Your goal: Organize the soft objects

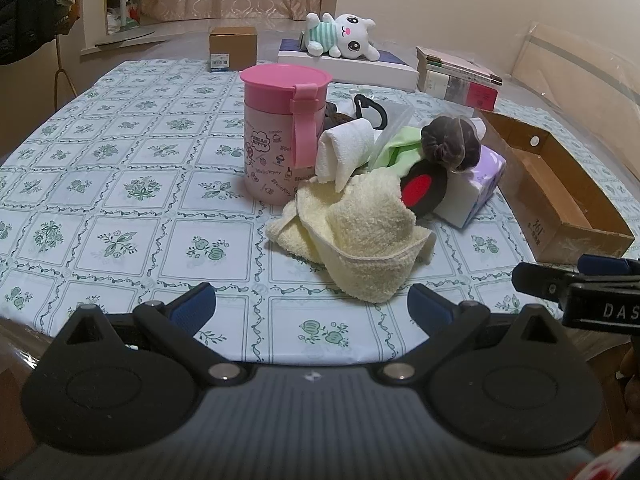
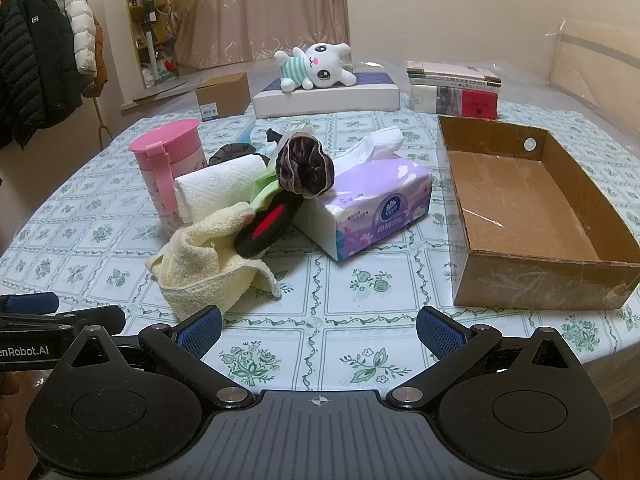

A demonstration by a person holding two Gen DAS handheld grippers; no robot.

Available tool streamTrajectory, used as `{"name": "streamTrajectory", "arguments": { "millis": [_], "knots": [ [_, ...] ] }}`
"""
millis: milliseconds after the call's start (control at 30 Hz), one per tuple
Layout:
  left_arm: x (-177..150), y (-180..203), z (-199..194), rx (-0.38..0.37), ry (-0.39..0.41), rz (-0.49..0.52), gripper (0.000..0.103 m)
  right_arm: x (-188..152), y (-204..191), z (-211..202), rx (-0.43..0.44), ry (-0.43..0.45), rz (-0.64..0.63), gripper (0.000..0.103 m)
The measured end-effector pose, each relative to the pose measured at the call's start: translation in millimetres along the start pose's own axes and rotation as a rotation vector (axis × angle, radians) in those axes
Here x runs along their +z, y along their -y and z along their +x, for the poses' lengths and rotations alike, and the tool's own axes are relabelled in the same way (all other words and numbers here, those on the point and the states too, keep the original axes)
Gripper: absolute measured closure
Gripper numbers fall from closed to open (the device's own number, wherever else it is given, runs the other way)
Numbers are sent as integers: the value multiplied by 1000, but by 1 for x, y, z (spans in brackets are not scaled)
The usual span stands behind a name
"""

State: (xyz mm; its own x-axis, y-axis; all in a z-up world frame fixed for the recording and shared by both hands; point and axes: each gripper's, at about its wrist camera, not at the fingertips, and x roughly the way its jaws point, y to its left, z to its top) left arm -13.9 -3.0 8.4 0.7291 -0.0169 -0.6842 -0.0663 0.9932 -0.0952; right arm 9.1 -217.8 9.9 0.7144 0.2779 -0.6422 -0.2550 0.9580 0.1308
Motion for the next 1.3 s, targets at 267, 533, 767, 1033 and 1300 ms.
{"name": "streamTrajectory", "arguments": {
  "millis": [267, 533, 767, 1033, 1300],
  "knots": [
    [8, -6, 15, -43, -7, 30, 2, 3, 9, 6, -25, 13, 12, 0],
    [21, 4, 49, -129, -19, 77, 2, 6, 19, 19, -39, 7, 28, 0],
    [26, 25, 78, -164, -34, 157, 7, 7, 28, 32, -45, -2, 48, 0],
    [33, 34, 104, -152, -41, 147, 16, 7, 39, 43, -60, -22, 65, 0],
    [35, 27, 117, -133, -63, 171, 42, 8, 41, 49, -51, -35, 67, 0]
  ]
}}
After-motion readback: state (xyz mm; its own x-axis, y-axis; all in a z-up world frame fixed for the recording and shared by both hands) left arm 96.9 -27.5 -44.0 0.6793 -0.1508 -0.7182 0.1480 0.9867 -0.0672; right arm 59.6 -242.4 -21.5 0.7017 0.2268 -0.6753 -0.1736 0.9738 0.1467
